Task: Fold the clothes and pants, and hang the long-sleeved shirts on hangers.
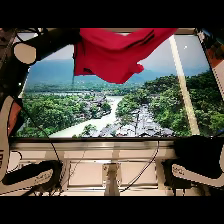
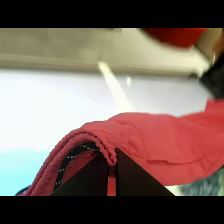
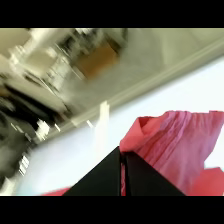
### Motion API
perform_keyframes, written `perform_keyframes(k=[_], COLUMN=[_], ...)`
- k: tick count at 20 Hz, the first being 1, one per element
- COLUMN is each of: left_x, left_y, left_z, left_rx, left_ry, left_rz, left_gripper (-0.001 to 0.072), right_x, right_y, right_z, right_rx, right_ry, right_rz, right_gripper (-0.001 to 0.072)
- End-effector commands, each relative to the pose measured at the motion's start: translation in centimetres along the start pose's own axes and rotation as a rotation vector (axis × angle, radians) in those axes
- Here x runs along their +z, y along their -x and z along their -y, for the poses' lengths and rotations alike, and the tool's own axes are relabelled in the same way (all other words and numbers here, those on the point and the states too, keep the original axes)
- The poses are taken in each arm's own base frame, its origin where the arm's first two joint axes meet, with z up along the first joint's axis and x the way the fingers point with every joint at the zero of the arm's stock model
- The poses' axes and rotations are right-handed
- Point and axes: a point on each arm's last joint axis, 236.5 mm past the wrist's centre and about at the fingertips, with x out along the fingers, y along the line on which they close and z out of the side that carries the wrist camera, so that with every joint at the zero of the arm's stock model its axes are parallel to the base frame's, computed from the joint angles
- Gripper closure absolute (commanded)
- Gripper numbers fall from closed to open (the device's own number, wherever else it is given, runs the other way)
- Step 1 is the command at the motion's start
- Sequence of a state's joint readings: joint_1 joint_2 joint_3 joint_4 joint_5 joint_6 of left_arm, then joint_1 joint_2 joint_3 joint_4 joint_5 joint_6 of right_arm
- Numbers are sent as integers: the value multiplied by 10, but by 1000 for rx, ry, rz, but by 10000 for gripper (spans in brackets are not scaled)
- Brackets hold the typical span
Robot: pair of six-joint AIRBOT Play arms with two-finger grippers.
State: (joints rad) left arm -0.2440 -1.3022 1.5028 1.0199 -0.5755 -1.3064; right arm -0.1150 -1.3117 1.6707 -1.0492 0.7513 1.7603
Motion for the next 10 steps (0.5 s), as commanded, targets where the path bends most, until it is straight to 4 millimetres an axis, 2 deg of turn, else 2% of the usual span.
perform_keyframes(k=[1,4,5,8,10], left_x=[-89,-147,-175,-260,-305], left_y=[17,50,64,98,118], left_z=[-6,2,10,35,49], left_rx=[36,54,43,-1,-16], left_ry=[-62,-46,-23,5,42], left_rz=[-325,-426,-475,-622,-705], left_gripper=[692,692,692,691,691], right_x=[-82,-137,-156,-220,-251], right_y=[32,82,99,143,167], right_z=[62,105,115,133,142], right_rx=[-239,-367,-394,-443,-473], right_ry=[122,106,101,12,-26], right_rz=[-326,-390,-408,-498,-549], right_gripper=[711,710,709,709,709])
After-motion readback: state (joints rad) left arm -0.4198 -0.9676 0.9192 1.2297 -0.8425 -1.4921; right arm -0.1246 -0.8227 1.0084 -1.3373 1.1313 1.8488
